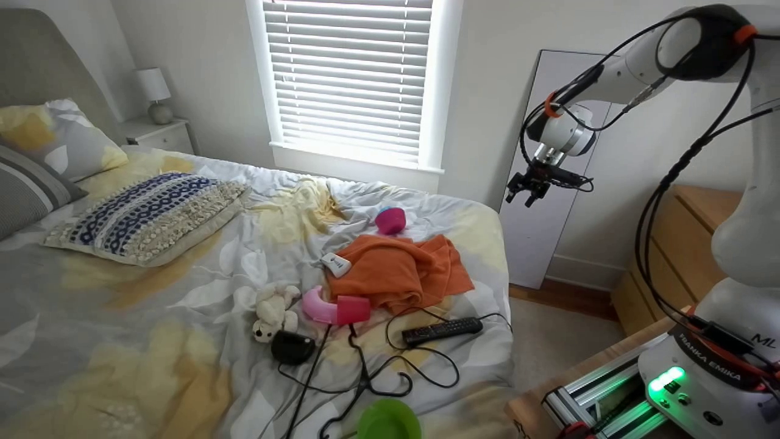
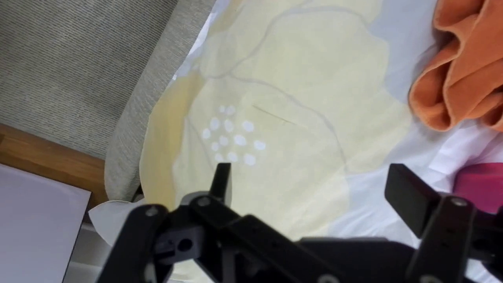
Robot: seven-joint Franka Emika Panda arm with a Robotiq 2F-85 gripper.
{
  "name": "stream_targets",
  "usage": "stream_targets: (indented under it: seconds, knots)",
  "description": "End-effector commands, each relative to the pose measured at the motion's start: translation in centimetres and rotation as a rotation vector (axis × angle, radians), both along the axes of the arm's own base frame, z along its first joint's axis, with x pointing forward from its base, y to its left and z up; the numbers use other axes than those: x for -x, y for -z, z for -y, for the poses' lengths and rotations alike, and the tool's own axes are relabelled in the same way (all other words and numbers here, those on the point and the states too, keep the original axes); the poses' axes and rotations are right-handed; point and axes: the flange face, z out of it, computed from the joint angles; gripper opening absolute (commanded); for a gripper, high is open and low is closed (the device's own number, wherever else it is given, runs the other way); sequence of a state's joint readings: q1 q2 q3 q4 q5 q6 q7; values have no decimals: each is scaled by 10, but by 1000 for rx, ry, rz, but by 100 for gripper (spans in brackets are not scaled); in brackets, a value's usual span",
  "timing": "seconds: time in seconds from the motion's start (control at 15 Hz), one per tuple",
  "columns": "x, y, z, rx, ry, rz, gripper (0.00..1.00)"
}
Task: Pull the corner of the bed covers
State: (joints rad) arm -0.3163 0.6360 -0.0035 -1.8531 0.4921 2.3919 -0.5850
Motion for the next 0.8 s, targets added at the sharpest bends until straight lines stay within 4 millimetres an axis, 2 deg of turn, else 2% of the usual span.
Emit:
stream_targets:
  seconds: [0.0, 0.27, 0.33, 0.4, 0.53, 0.73]
  knots:
    - [-26, 38, 16, -92, 14, 8, 100]
    - [-41, 73, 26, -125, 55, 24, 100]
    - [-44, 74, 27, -150, 61, 19, 100]
    - [-33, 64, 23, -91, 37, 10, 100]
    - [-38, 73, 26, -105, 44, 16, 100]
    - [-41, 73, 28, -112, 46, 20, 100]
